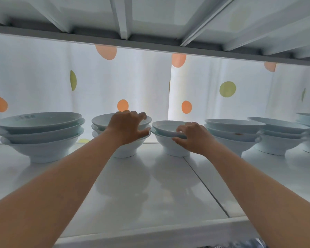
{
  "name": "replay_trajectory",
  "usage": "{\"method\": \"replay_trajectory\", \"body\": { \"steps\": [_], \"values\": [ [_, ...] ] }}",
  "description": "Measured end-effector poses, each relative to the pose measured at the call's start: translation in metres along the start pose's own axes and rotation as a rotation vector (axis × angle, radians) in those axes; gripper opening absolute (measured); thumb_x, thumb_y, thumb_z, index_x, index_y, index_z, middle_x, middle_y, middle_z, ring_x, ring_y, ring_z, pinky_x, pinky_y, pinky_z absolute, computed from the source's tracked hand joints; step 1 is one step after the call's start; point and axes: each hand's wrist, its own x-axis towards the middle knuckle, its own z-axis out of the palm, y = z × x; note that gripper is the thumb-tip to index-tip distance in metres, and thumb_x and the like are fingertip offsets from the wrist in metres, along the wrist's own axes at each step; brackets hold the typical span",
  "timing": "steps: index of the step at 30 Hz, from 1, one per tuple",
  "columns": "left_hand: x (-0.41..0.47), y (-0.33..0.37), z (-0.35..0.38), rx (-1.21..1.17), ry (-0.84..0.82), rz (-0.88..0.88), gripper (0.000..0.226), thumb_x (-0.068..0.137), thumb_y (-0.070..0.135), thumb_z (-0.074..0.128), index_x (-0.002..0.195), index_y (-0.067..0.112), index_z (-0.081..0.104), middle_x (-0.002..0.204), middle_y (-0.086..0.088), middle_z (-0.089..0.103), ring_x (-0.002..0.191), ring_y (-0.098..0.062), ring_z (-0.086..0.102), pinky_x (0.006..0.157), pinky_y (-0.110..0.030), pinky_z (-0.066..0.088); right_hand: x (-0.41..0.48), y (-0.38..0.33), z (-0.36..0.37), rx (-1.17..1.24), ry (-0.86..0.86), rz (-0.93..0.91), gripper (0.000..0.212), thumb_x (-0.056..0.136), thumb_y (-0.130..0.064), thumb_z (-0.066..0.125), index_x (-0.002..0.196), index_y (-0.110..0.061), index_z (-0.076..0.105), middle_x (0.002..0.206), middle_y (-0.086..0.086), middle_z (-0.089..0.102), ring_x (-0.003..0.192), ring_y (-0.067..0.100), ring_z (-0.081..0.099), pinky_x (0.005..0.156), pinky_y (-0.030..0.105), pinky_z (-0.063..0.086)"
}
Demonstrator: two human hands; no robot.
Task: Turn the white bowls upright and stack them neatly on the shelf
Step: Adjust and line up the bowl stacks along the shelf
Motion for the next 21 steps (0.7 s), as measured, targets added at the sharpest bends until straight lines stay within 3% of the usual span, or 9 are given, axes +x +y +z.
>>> {"method": "replay_trajectory", "body": {
  "steps": [7, 12, 17, 21],
  "values": [
    [0.008, 0.053, 0.019, -0.061, -0.030, 0.319, 0.050, 0.090, 0.050, 0.049, 0.133, 0.026, 0.048, 0.130, 0.002, 0.056, 0.123, -0.019, 0.045, 0.105, -0.034, 0.031, -0.012, 0.013, 0.002, 0.098, -0.008, 0.020, 0.023, 0.085, -0.027, 0.055, 0.101, -0.013, 0.064, 0.095, 0.011, 0.066, 0.092, 0.029, 0.057, 0.084, 0.045, 0.049],
    [0.017, 0.086, 0.023, -0.148, -0.075, 0.272, 0.054, 0.088, 0.055, 0.048, 0.134, 0.026, 0.047, 0.132, 0.000, 0.056, 0.126, -0.020, 0.045, 0.105, -0.035, 0.032, -0.023, 0.040, -0.012, 0.070, 0.071, -0.064, 0.038, 0.088, -0.029, 0.057, 0.120, -0.009, 0.061, 0.117, 0.013, 0.065, 0.111, 0.029, 0.056, 0.100, 0.038, 0.041],
    [0.040, 0.142, 0.013, -0.244, -0.056, 0.178, 0.051, 0.089, 0.054, 0.047, 0.133, 0.027, 0.048, 0.131, -0.003, 0.057, 0.125, -0.023, 0.047, 0.104, -0.037, 0.034, -0.035, 0.102, -0.040, -0.025, 0.213, -0.035, 0.036, 0.090, -0.027, 0.054, 0.121, -0.010, 0.060, 0.119, 0.014, 0.064, 0.114, 0.032, 0.054, 0.100, 0.037, 0.037],
    [0.066, 0.202, 0.011, -0.250, -0.083, 0.150, 0.050, 0.090, 0.051, 0.049, 0.133, 0.026, 0.048, 0.130, -0.003, 0.057, 0.125, -0.023, 0.047, 0.102, -0.037, 0.035, -0.044, 0.153, -0.045, -0.086, 0.147, 0.038, 0.042, 0.092, -0.035, 0.048, 0.127, -0.012, 0.053, 0.120, 0.015, 0.061, 0.115, 0.032, 0.051, 0.098, 0.039, 0.036]
  ]
}}
